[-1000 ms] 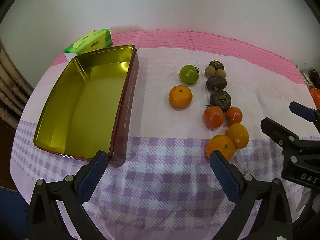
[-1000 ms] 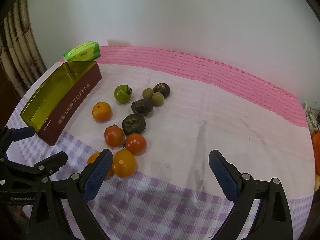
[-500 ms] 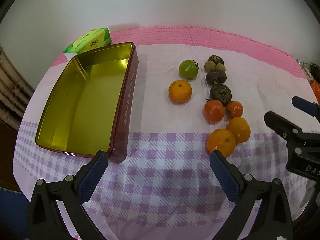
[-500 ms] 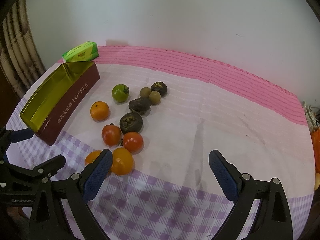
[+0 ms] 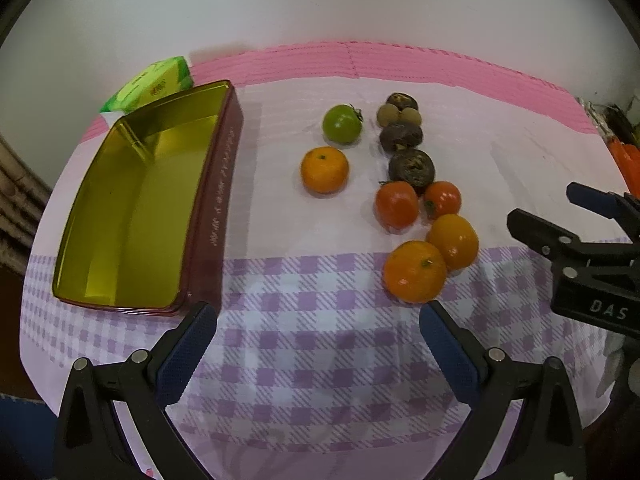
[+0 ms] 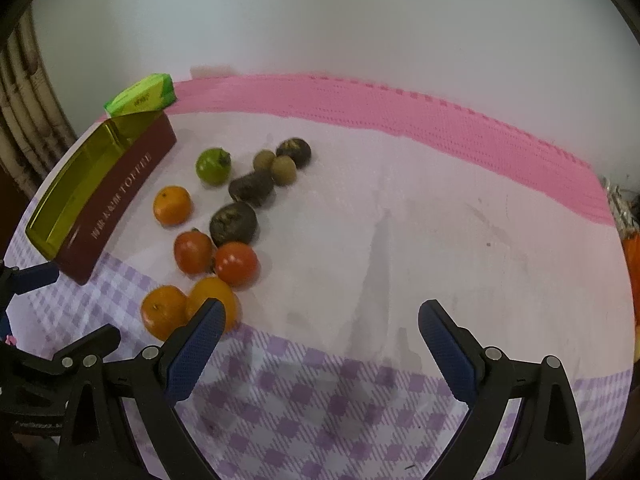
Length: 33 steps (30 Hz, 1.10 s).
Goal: Organize fruits
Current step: 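Move the left gripper toward the mandarin oranges beside the tomatoes, then grasp a mandarin orange with the left gripper and lift it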
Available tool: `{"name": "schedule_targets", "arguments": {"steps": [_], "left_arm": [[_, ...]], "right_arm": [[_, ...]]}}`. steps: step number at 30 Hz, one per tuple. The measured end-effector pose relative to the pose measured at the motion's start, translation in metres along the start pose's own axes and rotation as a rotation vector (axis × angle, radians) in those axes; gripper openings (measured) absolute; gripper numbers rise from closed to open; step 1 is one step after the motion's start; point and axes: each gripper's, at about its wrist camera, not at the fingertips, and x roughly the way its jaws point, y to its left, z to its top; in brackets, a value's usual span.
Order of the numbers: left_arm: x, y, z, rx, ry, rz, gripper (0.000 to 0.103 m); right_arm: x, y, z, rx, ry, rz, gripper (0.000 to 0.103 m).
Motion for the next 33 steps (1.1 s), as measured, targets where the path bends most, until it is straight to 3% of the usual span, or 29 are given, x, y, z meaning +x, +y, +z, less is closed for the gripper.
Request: {"name": "schedule_targets", "arguments": {"steps": [12,14,20,25,33], "left_arm": [[0.013,-0.014,0.005,0.032,0.028,-0.053,0.087],[0.015,-0.018,0.005,0.04,0.034,-0.067,0.078],[0.023,-0.03,0.009,0.066,0.052,-0.09,0.071],[0.028,-0.035,0.014,0.081,0.058,-0.109,0.068],[0.045,-0.042,0.025,0.095,0.086,-0.131,0.055]], "right_arm": [[0.028,-0.015,-0.016,0.021,0.082,0.0,0.097],[0.03,-0.017,-0.016,0.024,0.085,0.001,0.097],[0.037,-0.021,-0.021,0.031,0.105,0.01,0.097],[0.04,-0.02,-0.021,0.014,0.095,-0.003,0.098],[0.043,-0.017,-0.023,-0.007,0.082,-0.004,0.103]]}}
